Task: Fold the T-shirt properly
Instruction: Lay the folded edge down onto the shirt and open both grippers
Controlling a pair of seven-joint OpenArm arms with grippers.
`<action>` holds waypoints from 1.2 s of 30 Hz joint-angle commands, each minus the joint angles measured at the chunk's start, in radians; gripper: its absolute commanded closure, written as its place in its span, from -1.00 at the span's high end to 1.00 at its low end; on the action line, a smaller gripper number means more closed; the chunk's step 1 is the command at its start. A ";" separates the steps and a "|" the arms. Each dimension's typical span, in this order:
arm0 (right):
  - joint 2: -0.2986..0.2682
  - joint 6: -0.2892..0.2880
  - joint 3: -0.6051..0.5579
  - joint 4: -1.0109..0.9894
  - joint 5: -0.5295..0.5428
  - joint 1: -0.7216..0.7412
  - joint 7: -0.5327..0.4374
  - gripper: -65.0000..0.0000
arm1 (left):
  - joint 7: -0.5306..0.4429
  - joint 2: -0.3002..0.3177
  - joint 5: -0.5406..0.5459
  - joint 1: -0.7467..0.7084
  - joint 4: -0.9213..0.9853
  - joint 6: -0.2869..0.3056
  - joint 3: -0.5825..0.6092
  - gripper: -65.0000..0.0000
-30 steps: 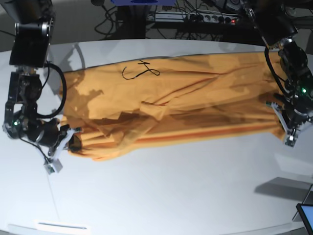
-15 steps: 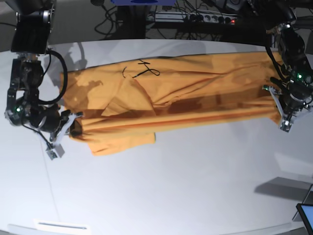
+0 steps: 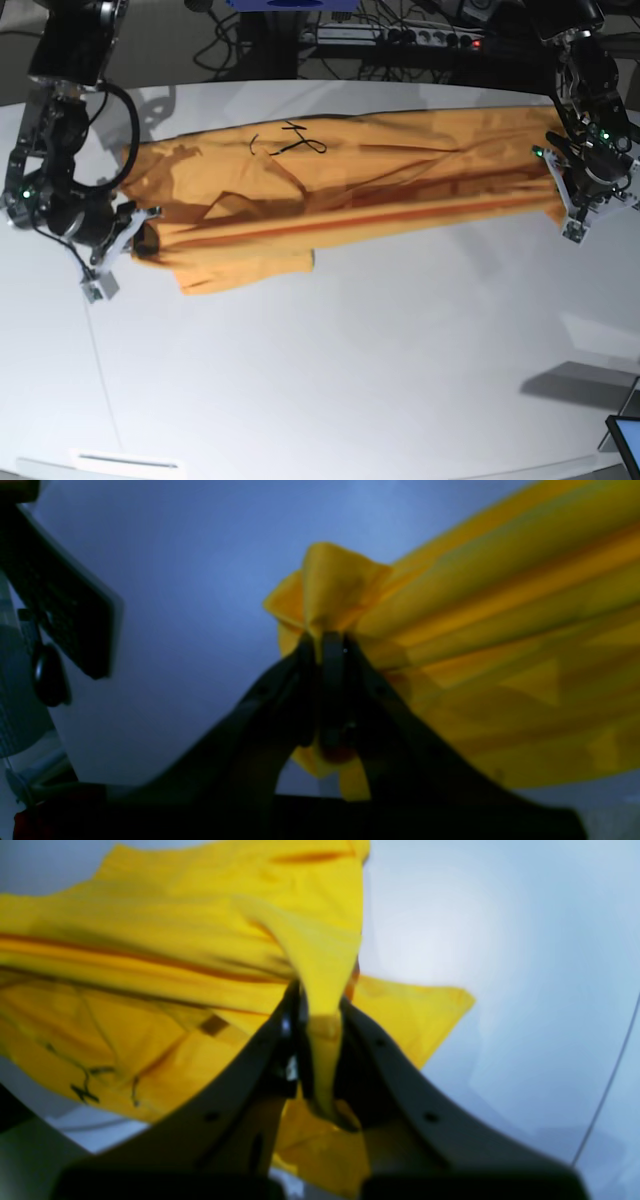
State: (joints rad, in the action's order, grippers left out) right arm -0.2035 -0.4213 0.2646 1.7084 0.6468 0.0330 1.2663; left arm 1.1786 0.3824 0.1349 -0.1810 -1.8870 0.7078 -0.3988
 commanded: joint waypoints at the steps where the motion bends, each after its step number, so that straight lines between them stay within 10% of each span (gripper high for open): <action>1: -0.007 0.002 0.011 0.020 -0.009 0.012 -0.017 -1.00 | 0.007 0.022 -0.036 -0.007 -0.015 -0.010 -0.010 -1.00; 36: 0.060 0.002 0.012 0.014 -0.014 -0.123 -0.015 -1.00 | 0.008 0.042 -0.042 -0.134 -0.010 -0.010 0.077 -1.00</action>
State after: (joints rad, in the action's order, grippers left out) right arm -0.1349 -0.4187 0.2710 1.7084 0.6209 -0.1020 1.2633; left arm 1.1858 0.4049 0.1055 -0.3187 -1.8866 0.7071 -0.3130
